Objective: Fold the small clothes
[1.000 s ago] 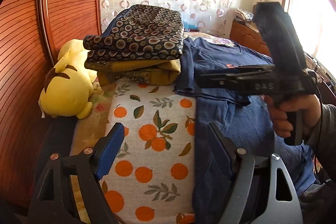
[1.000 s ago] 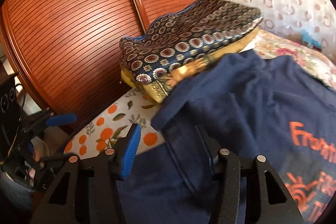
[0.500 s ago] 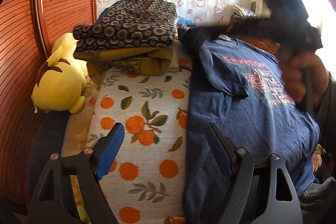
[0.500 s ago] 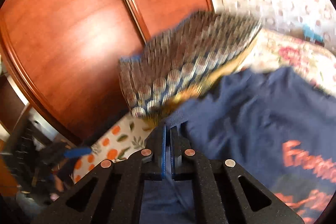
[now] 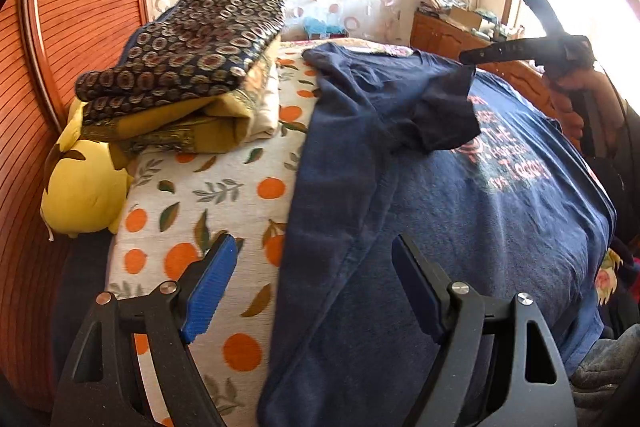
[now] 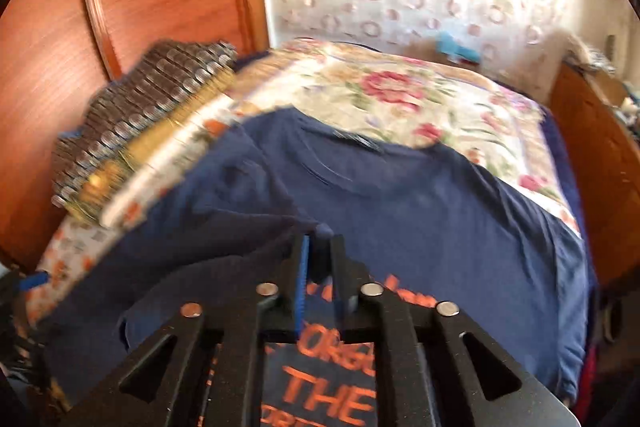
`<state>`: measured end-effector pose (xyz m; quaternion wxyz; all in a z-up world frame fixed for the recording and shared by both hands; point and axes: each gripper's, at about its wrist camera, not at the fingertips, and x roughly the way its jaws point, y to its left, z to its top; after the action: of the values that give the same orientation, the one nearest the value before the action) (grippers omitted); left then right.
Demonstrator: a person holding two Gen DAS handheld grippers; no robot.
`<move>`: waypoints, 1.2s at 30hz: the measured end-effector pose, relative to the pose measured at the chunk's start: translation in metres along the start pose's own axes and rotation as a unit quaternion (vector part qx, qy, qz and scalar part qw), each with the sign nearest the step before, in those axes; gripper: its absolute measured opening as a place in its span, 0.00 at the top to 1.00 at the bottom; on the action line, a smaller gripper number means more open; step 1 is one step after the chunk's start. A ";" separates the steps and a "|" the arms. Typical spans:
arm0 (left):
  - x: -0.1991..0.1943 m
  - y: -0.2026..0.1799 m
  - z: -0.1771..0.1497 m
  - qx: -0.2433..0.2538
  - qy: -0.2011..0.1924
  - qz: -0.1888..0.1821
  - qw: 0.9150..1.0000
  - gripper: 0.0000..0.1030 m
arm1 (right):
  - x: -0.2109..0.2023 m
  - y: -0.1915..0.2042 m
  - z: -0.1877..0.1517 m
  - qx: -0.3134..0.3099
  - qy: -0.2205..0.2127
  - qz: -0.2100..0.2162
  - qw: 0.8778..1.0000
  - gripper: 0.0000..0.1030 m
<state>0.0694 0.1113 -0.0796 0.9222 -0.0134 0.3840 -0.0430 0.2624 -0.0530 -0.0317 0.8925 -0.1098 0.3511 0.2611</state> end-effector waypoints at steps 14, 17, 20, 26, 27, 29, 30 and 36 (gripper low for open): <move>0.021 -0.026 0.026 0.039 0.015 -0.027 0.999 0.47 | -0.003 0.029 -0.074 -0.022 0.005 0.075 0.997 0.57; 0.039 -0.039 0.035 0.066 0.043 -0.025 0.997 0.50 | -0.002 0.017 -0.087 -0.015 0.008 0.064 0.998 0.52; 0.053 -0.047 0.039 0.082 0.059 -0.012 0.995 0.54 | 0.004 0.011 -0.098 -0.011 0.023 0.055 0.998 0.41; 0.057 -0.042 0.047 0.080 0.064 -0.008 0.995 0.80 | -0.006 0.023 -0.099 -0.047 0.014 0.025 0.998 0.36; 0.056 -0.040 0.047 0.079 0.063 -0.006 0.995 0.90 | -0.006 0.024 -0.100 -0.050 0.014 0.021 0.998 0.35; 0.050 -0.031 0.050 0.071 0.052 0.011 0.996 0.93 | -0.012 0.023 -0.098 -0.044 0.014 0.025 0.999 0.34; 0.043 -0.022 0.054 0.059 0.038 0.024 0.997 0.94 | -0.013 0.023 -0.098 -0.041 0.013 0.029 0.999 0.34; 0.015 0.026 0.065 0.007 0.008 0.050 0.999 0.95 | -0.018 0.024 -0.090 -0.045 0.014 0.018 0.999 0.32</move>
<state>0.1278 0.1349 -0.0458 0.9201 0.0124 0.3915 0.0003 0.1874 -0.0743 -0.0849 0.8769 -0.1469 0.3531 0.2912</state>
